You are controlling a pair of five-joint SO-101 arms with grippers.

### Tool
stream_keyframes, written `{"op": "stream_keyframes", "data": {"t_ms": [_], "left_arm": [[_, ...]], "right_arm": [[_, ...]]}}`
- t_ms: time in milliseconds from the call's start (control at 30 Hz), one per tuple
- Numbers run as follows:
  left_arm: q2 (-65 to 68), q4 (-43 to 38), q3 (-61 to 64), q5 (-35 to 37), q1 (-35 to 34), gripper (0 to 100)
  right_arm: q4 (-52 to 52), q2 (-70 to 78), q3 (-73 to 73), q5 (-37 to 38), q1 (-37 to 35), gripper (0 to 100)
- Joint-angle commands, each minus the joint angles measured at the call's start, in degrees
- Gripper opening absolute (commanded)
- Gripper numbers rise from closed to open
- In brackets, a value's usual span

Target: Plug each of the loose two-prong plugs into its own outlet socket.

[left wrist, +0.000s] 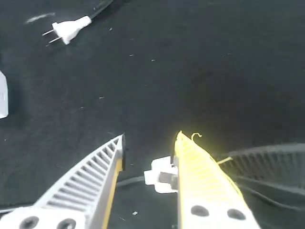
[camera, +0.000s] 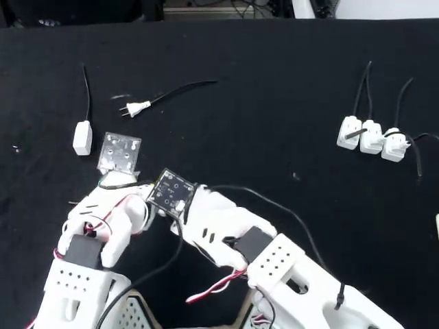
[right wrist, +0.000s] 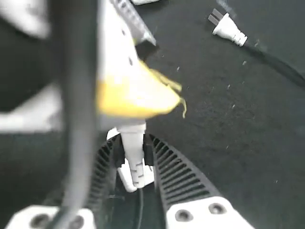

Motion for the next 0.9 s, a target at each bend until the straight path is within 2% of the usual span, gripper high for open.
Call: {"op": "stream_keyframes", "data": {"t_ms": [0,167,400,600,767,867], "left_arm": [[-0.4,-4.3,2.2,-1.3,-4.4,18],[-0.4,-4.4,3.4,-1.3,-5.2,18],[-0.4,-4.5,3.8,-1.3,-5.2,18],[-0.4,-3.4,-2.8,-0.4,-7.6,18],[-0.4,1.1,-4.1,1.7,-0.9,18],[-0.4,-0.8,-0.8,-0.4,0.7,18]], "right_arm": [[1.4,-2.2,-4.7,-0.5,-0.3,1.0],[1.1,-2.2,-5.1,-3.5,-0.3,1.0],[0.3,-2.2,-5.0,-3.9,-0.6,1.0],[0.4,-1.9,-4.5,-2.8,-0.6,1.0],[0.4,-2.0,-4.5,-2.8,-0.6,1.0],[0.7,-2.2,-4.6,-3.1,-0.4,1.0]]}}
